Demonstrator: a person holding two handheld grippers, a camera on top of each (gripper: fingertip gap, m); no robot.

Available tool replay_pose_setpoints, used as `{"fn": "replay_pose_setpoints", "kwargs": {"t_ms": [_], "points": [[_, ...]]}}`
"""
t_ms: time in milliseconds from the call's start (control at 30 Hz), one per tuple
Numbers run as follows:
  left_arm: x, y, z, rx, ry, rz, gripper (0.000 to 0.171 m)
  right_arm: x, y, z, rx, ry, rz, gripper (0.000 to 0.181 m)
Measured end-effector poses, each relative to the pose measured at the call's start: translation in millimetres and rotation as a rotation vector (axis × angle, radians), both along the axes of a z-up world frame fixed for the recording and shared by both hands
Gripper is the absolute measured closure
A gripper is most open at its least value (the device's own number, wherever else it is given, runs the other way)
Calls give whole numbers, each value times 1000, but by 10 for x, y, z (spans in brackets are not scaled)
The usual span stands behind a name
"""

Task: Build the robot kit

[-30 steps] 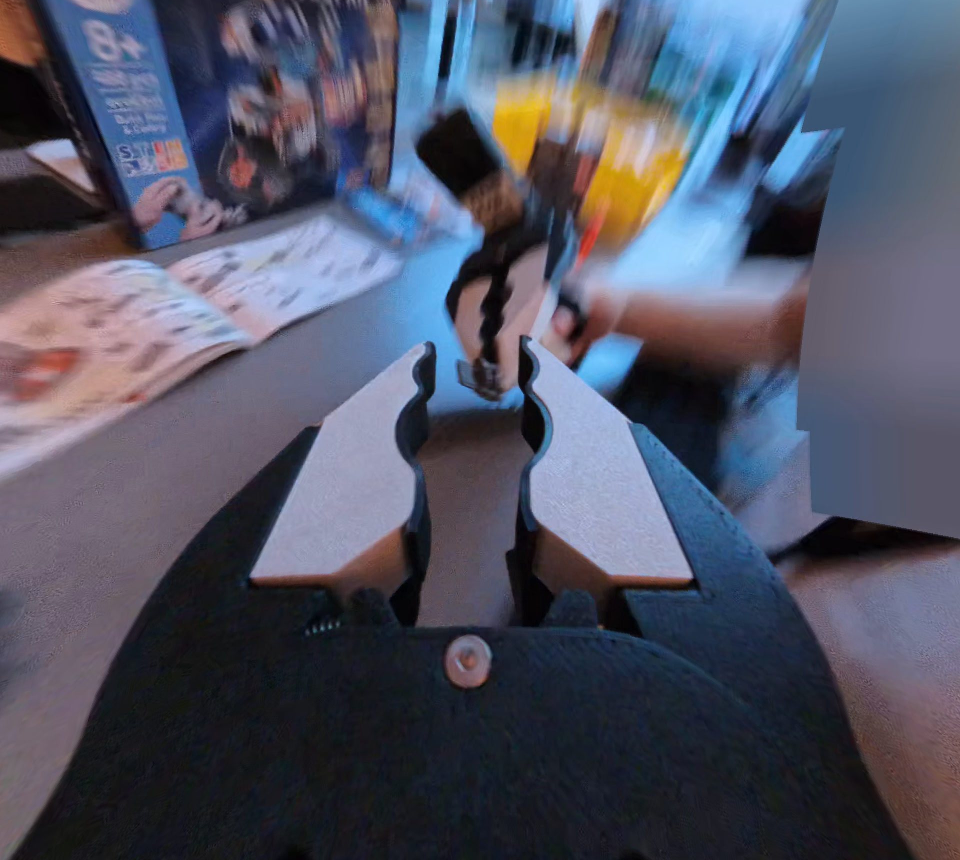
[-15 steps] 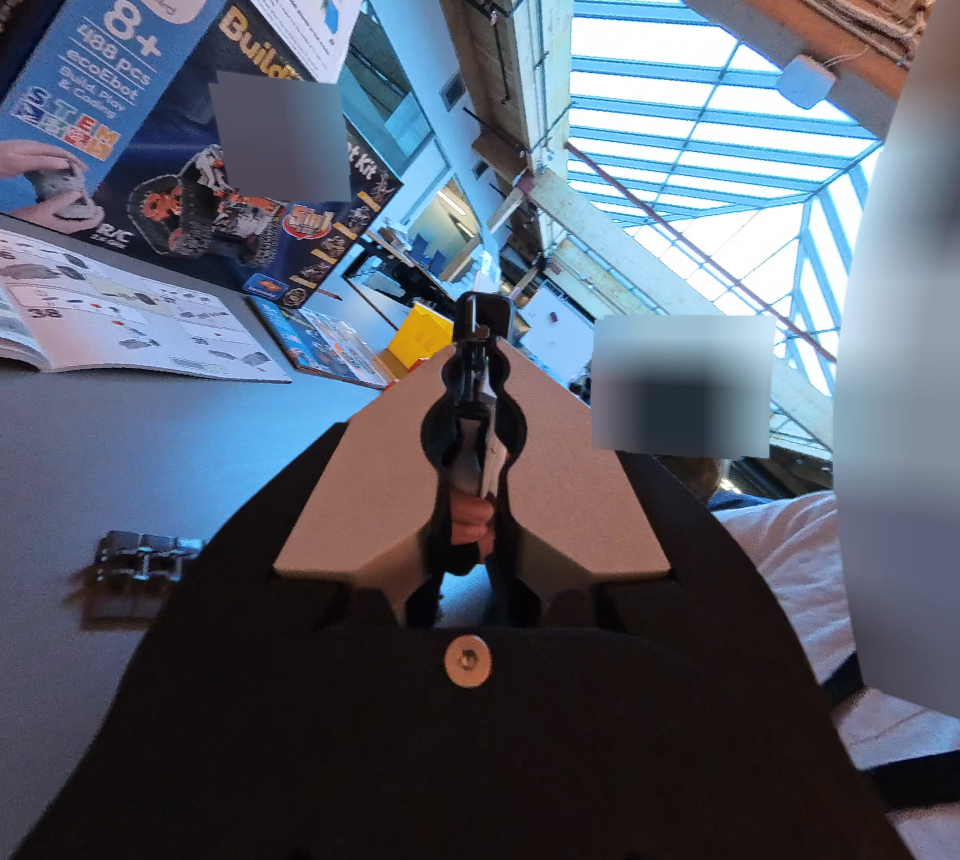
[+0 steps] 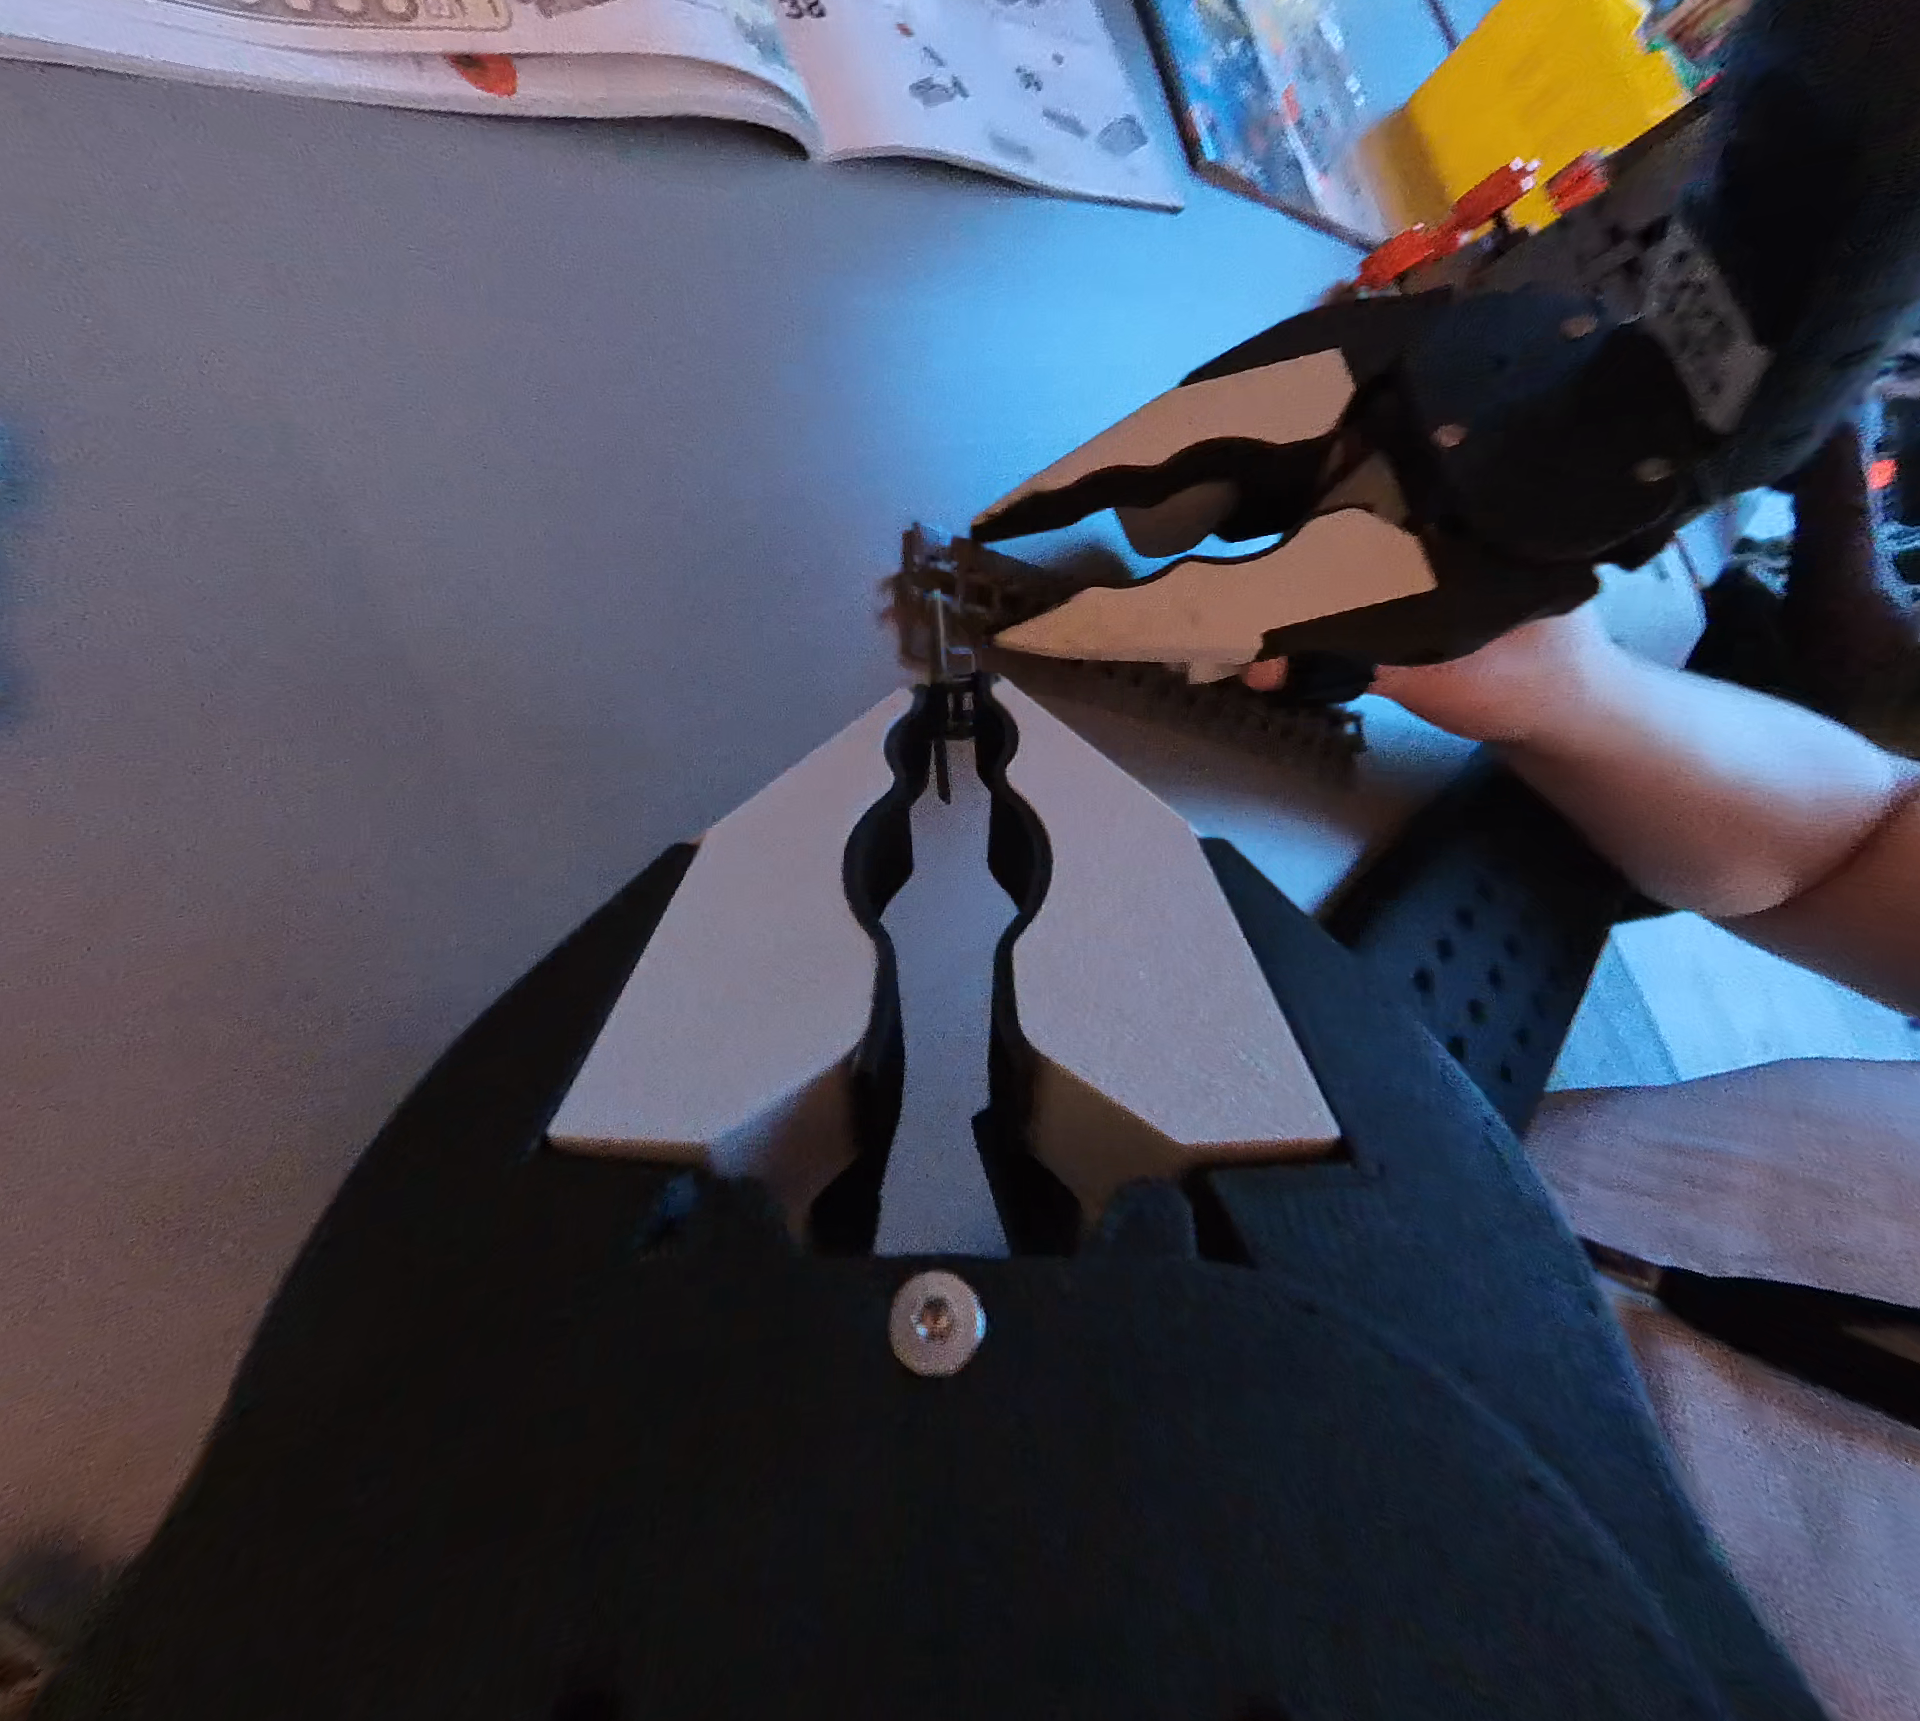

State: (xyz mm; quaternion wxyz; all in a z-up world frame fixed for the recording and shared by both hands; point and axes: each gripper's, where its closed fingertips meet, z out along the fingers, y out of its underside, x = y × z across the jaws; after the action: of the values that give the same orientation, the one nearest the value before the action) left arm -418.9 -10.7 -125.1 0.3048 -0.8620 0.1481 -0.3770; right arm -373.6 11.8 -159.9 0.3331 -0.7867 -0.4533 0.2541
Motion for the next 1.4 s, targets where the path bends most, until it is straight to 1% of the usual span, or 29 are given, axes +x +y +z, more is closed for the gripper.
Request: {"fn": "replay_pose_setpoints", "kwargs": {"t_ms": [100,167,200,267,333,400,433,467,500,600,733,867,933,1000,1133,1167,1233,1267,1333,1367,1400], "points": [[-84,-8,-168,-101,78,-48,166,-4,-17,-8,19,-39,21,155],[-82,23,-193,-129,61,-65,166,-3,-62,4,34,-57,56,156],[-47,41,-160,-130,22,-78,166,-7,-80,30,63,-51,76,156],[54,65,-44,-122,-104,-103,166,-39,-148,126,130,-17,135,156],[145,10,28,-153,-204,-153,166,-80,-237,267,190,49,195,157],[231,-39,177,-150,-337,-193,166,-65,-252,341,243,68,203,157],[256,-62,237,-147,-387,-210,166,-72,-285,354,255,77,225,157],[263,-80,251,-151,-404,-218,166,-67,-288,348,262,77,226,158],[259,-88,231,-153,-397,-220,166,-66,-307,326,258,72,239,168],[243,-83,163,-170,-372,-209,166,-102,-360,285,242,73,274,168],[194,-56,16,-179,-296,-182,166,-105,-380,180,186,43,276,168],[229,-100,-3,-212,-332,-185,166,-100,-355,277,207,83,262,168],[240,-109,1,-222,-352,-181,166,-100,-354,273,221,81,266,168],[261,-127,49,-243,-406,-188,166,-106,-361,257,227,73,272,168],[268,-138,49,-275,-433,-190,166,-118,-374,246,253,53,286,168],[259,-127,50,-281,-437,-181,166,-120,-380,245,255,53,288,168],[212,-87,-32,-270,-376,-149,166,-119,-382,248,256,52,288,168],[219,-99,-19,-264,-378,-158,166,-116,-375,247,261,49,287,168],[279,-171,104,-297,-469,-202,166,-111,-370,234,267,35,288,168],[280,-161,81,-302,-457,-191,166,-115,-375,230,268,35,292,168],[271,-152,12,-294,-406,-183,166,-118,-381,223,265,33,293,168]]}}
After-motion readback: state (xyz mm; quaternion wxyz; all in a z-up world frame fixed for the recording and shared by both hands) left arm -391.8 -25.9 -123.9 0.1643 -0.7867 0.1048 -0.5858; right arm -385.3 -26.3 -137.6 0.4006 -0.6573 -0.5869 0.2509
